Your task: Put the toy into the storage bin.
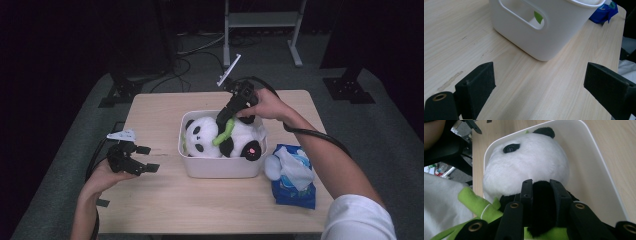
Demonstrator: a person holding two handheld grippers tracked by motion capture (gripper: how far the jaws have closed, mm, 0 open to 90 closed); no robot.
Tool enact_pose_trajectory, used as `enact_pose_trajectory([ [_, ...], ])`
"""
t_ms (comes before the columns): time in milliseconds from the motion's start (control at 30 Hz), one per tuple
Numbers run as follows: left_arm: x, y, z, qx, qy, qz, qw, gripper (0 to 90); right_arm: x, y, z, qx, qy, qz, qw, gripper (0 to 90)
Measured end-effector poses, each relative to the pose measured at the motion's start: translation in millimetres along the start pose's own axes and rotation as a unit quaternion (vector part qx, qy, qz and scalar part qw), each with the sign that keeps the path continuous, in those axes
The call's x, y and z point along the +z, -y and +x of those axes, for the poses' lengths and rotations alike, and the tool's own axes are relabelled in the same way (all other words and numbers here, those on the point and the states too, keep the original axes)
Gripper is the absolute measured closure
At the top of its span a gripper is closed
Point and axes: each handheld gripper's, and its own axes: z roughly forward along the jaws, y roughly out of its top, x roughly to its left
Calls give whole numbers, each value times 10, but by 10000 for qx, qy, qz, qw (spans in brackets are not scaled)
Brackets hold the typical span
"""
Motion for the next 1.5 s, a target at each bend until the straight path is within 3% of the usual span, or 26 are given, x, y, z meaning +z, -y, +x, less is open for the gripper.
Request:
enact_pose_trajectory([
  [333, 0, 8, 2, -36, 6, -10, 10000, 87, 116, -30, -207, 88, 191, -36, 9998, 733],
  [633, -23, 22, 14, -36, -12, -17, 10000, 87, 529, 72, -281, 90, 164, 368, 9991, 717],
  [767, -33, 13, 0, -24, -10, -35, 10000, 87, 642, 134, -288, 147, 357, 511, 9979, 638],
  [933, -19, 8, -5, 1, -3, -11, 10000, 87, 545, 204, -305, 272, 545, 271, 9978, 557],
  [1133, 20, -3, -14, 23, 6, 17, 10000, 87, 389, 282, -225, 259, 732, -22, 9970, 549],
  [1500, -4, -30, -50, 92, -48, 9, 9999, 87, 161, 455, -40, 290, 834, -424, 9952, 550],
])
